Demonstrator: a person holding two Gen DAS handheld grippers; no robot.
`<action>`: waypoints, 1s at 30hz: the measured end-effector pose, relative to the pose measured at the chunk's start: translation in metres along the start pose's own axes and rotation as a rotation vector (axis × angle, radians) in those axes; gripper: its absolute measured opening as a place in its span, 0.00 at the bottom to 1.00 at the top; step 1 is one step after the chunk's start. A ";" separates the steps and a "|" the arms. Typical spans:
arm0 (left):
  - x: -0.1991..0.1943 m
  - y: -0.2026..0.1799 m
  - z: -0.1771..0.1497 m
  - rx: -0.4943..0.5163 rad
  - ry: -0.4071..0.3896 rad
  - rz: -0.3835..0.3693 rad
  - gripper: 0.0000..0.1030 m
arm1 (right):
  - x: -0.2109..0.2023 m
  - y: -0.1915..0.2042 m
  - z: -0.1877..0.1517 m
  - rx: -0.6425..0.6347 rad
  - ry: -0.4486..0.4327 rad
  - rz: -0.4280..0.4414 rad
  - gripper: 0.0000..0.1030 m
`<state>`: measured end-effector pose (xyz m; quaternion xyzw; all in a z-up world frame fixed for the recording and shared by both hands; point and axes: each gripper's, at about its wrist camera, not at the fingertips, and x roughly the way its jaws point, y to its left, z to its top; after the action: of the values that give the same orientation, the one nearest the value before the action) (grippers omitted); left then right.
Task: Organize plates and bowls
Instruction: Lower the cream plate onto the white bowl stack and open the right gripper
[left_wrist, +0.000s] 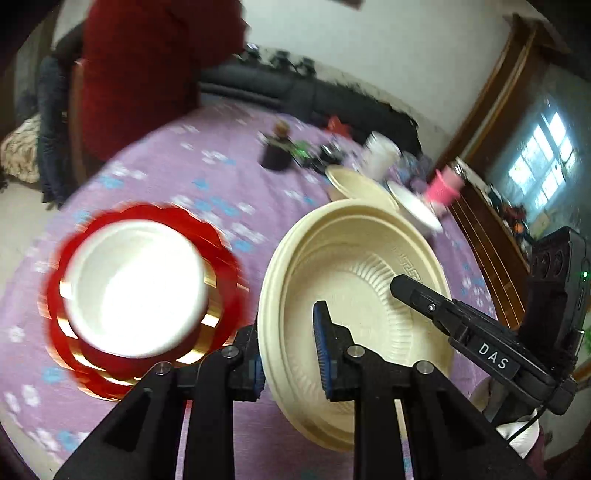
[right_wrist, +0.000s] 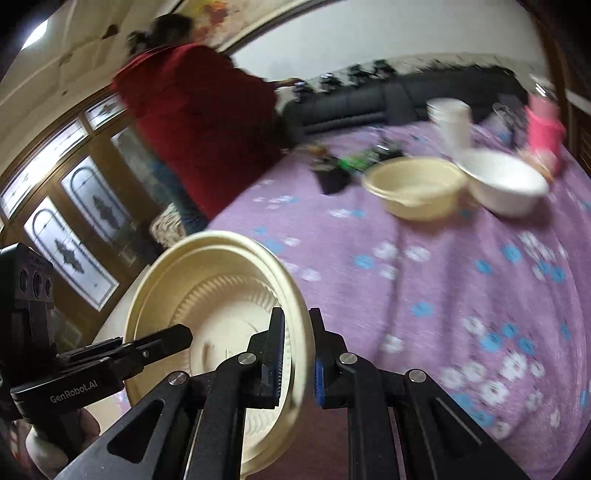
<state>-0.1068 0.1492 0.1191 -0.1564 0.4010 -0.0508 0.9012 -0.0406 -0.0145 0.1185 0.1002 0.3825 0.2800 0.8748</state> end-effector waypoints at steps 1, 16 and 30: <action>-0.008 0.007 0.003 -0.004 -0.018 0.011 0.20 | 0.002 0.010 0.004 -0.011 -0.003 0.007 0.14; -0.005 0.123 0.036 -0.074 -0.013 0.245 0.26 | 0.113 0.120 0.018 -0.168 0.110 -0.013 0.15; -0.019 0.152 0.031 -0.099 -0.078 0.285 0.58 | 0.160 0.132 -0.001 -0.242 0.140 -0.114 0.16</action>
<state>-0.1013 0.3044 0.1029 -0.1441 0.3857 0.1035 0.9054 -0.0072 0.1846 0.0712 -0.0478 0.4111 0.2803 0.8661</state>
